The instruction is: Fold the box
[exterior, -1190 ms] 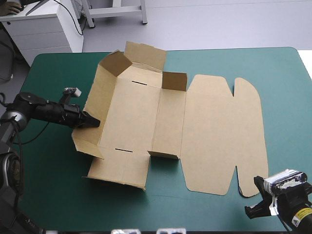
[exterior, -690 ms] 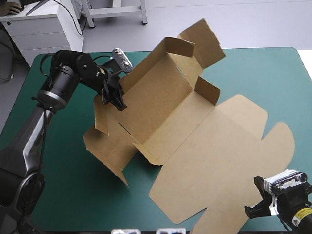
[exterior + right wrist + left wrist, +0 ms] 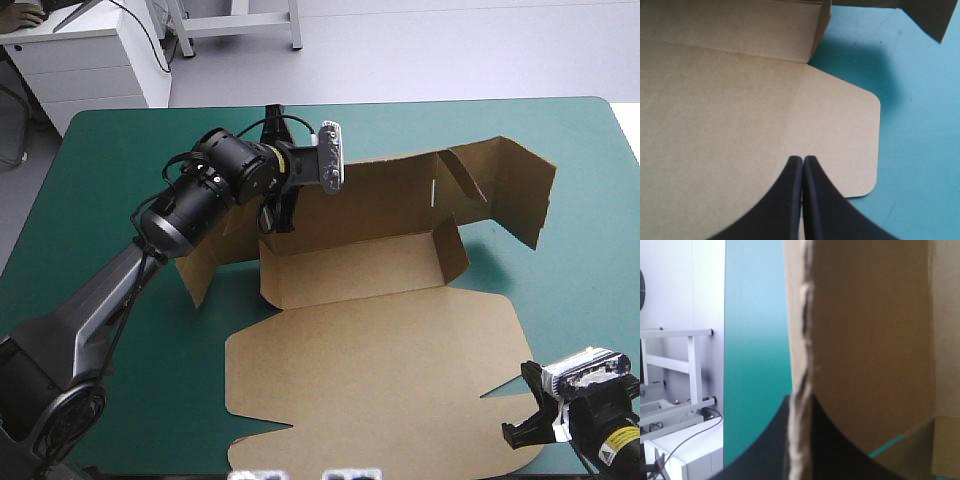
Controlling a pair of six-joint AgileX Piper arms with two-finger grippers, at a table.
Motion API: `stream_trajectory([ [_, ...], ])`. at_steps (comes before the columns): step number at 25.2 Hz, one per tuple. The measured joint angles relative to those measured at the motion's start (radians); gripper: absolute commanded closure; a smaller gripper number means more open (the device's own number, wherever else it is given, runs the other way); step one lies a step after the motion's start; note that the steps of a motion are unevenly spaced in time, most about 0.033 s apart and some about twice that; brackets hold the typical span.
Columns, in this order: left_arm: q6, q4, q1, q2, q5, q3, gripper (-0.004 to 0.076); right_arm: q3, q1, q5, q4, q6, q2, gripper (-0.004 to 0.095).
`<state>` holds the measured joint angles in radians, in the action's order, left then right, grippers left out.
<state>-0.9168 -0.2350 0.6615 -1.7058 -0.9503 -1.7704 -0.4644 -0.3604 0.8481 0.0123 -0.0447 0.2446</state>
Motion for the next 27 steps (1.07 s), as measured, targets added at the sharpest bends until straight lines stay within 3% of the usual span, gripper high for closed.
stream_trajectory([
  [4, -0.033, -0.017, 0.035, 0.002, 0.054, 0.062, 0.0731, 0.000, 0.000, 0.000, 0.000, 0.000, 0.000, 0.0922],
  [11, 0.044, -0.222, 0.133, 0.060, 0.275, 0.221, 0.0731, 0.000, 0.000, 0.000, 0.000, 0.000, 0.000, 0.0922],
  [20, 0.356, -0.541, 0.154, 0.125, 0.357, 0.431, 0.0731, 0.000, 0.000, 0.000, 0.000, 0.001, -0.001, 0.0922],
  [24, 0.651, -0.824, 0.154, 0.198, 0.456, 0.601, 0.0731, 0.000, 0.000, -0.016, 0.000, 0.033, -0.001, 0.0922],
  [27, 0.732, -0.911, 0.154, 0.218, 0.483, 0.652, 0.0731, -0.005, 0.000, -0.044, 0.000, 0.045, 0.007, 0.0922],
])
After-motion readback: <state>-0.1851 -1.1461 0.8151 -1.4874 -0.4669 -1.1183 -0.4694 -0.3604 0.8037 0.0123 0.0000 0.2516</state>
